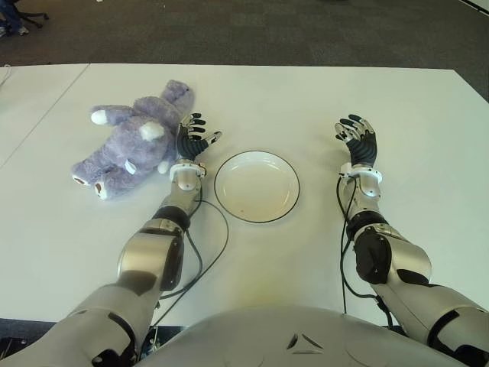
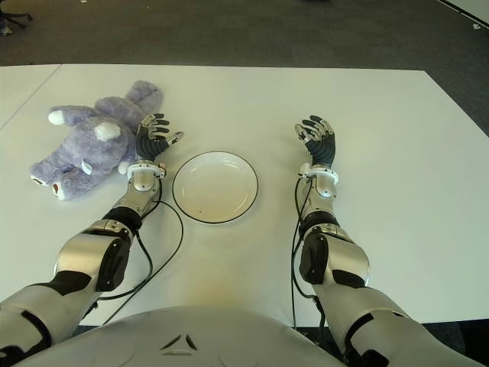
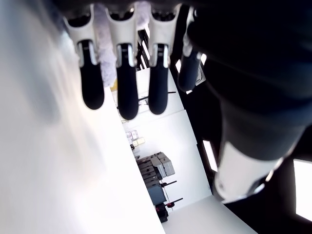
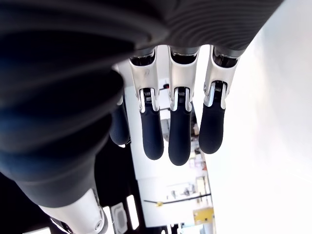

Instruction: Put the doll into the plate.

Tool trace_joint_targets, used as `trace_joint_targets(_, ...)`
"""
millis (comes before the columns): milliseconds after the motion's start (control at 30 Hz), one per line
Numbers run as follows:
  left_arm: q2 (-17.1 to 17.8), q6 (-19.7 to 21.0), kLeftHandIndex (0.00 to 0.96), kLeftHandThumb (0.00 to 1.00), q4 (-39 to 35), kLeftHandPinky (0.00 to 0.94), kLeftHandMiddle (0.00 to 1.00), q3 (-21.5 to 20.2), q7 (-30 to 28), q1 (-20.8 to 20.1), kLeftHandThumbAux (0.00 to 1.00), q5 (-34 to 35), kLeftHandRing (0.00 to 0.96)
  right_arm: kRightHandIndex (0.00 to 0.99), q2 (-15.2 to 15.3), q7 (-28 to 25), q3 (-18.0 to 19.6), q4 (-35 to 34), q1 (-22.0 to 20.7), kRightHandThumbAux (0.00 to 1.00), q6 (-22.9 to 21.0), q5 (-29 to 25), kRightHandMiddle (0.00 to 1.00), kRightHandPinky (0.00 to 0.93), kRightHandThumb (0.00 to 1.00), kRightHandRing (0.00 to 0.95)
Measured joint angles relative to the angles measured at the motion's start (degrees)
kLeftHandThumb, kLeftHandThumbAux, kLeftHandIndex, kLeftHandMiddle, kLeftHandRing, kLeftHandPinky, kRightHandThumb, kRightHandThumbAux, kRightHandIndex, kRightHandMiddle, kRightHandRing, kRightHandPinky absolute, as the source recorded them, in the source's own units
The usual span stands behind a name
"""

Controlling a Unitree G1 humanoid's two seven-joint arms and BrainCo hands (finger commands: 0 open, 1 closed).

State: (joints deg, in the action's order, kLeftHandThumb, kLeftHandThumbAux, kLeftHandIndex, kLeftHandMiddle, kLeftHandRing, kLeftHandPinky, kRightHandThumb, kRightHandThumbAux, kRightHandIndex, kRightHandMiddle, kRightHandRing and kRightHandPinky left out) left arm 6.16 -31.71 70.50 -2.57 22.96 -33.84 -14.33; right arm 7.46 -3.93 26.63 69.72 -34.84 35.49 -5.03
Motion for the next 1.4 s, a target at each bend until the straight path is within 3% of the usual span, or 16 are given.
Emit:
trace_joint_targets(333,0.08,-0.53,0.209,0.012,-0.12,0.338,0.308,1.31,0.90,-0.04,0.825,-0.50,0.335,0.259,0.00,0.00,0.02,0.00,0.00,0.809,0.00,0.01,0.337,0.395,0.227,0.368)
trace_joint_targets(433,0.26,-1.83,0.189,0.040,-1.08,0.315,0.283,4.42,6.74,0.18,0.804,-4.21,0.313,0.257,0.00,0.01,0.02,-0.01,0.00,0.809,0.01,0.02,0.336,0.392,0.220,0.368)
trace_joint_targets(600,1.12,-4.75,0.126,0.228,-3.95,0.251,0.196,10.84,18.53,1.08,0.673,-12.32,0.238,0.262,0.00,0.06,-0.03,-0.02,-0.02,0.812,0.01,0.03,0.335,0.387,0.218,0.365)
trace_joint_targets(700,2.00,-5.95,0.124,0.236,-5.60,0.247,0.194,13.82,24.19,1.56,0.668,-15.91,0.235,0.262,-0.01,0.10,-0.10,-0.03,-0.06,0.812,0.01,0.04,0.335,0.387,0.218,0.365)
trace_joint_targets(733,2.22,-6.23,0.105,0.305,-6.01,0.191,0.167,14.71,25.83,1.64,0.614,-16.89,0.193,0.265,-0.01,0.11,-0.10,-0.03,-0.06,0.816,0.01,0.04,0.337,0.392,0.220,0.367)
trace_joint_targets(800,2.72,-6.16,0.090,0.351,-7.37,0.134,0.144,16.41,29.36,1.94,0.566,-19.17,0.153,0.267,-0.01,0.12,-0.13,-0.03,-0.06,0.818,0.01,0.04,0.338,0.396,0.224,0.369)
trace_joint_targets(1067,4.85,-3.04,0.078,0.297,-13.63,0.050,0.106,21.84,42.79,3.19,0.500,-27.06,0.093,0.266,-0.01,0.10,-0.12,-0.04,-0.06,0.819,0.03,0.04,0.340,0.394,0.231,0.371)
trace_joint_targets(1400,6.94,2.46,0.089,0.287,-20.57,0.019,0.088,25.12,48.52,5.36,0.458,-32.43,0.068,0.265,-0.01,0.10,-0.11,-0.04,-0.07,0.819,0.03,0.04,0.339,0.391,0.235,0.368)
